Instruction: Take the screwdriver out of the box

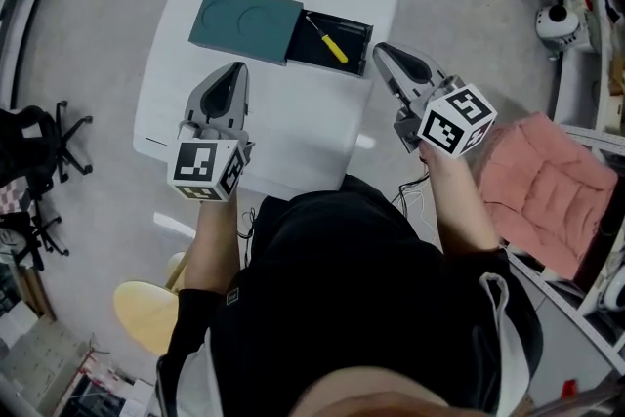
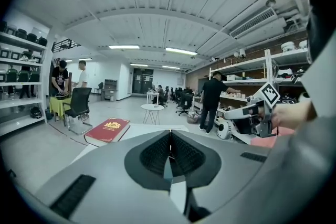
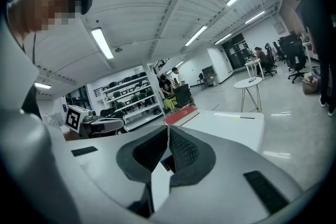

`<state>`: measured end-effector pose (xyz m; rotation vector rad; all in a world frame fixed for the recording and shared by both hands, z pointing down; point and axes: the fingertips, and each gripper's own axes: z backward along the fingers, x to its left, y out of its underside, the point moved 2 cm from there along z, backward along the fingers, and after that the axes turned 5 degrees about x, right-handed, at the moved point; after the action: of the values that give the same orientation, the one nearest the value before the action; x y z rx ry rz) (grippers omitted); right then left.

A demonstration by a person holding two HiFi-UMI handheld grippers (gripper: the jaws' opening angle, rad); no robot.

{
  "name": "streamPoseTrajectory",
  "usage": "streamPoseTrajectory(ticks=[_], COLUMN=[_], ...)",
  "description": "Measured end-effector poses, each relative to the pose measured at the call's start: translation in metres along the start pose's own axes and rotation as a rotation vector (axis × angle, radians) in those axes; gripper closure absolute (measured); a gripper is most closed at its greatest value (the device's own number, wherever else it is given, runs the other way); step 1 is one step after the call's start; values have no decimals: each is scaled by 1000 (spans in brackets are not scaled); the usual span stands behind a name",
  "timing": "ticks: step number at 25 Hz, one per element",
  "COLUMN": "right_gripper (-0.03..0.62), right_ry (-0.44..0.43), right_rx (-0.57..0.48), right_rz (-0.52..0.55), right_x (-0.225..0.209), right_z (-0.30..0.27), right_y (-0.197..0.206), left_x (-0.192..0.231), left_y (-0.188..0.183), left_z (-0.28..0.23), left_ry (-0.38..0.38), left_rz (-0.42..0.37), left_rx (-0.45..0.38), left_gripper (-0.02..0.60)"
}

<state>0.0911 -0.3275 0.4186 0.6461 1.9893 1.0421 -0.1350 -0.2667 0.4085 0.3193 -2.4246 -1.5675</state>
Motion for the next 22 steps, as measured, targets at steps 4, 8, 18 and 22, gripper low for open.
streamPoseTrajectory(ticks=[4, 8, 18, 22], right_gripper=[562, 562, 560, 491], right_ry=[33, 68, 98, 86], right_rx=[64, 155, 336, 431], right_rz=[18, 45, 56, 74], right_x=[-9, -20, -43, -52], right_z=[-27, -53, -103, -128], right_y=[6, 20, 55, 76], left_x=[13, 20, 27, 29], left_y=[12, 27, 44, 57], left_z=[-16, -32, -59, -68], left_ry=[37, 80, 152, 176], left_rz=[18, 39, 50, 62], left_rx=[17, 40, 59, 66], left_gripper=[566, 566, 566, 566])
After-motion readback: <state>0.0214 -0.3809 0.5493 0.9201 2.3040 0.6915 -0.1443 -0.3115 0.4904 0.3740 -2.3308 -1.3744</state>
